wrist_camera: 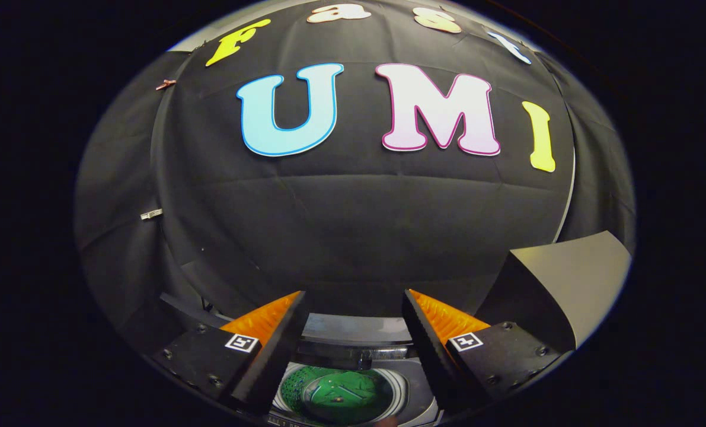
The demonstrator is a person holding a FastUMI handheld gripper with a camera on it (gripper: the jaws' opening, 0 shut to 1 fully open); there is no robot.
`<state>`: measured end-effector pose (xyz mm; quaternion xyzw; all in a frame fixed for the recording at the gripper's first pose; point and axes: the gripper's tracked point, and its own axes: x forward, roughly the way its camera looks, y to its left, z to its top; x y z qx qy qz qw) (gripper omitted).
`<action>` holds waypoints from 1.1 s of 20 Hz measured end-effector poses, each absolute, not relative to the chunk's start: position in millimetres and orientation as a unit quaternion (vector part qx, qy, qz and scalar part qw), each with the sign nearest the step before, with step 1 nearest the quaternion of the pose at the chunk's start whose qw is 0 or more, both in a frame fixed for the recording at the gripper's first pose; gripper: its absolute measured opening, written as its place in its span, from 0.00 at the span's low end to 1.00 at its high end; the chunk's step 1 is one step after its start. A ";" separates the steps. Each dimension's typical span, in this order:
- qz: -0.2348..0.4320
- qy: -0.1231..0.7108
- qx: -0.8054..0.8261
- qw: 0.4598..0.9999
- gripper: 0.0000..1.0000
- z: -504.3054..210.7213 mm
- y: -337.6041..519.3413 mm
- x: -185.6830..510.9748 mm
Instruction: Put the clothes into the washing machine and then close the washing machine lid.
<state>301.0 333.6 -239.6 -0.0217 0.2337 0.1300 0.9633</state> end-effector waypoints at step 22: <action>0.188 0.252 0.001 0.949 0.99 -236.8 313.9 179.5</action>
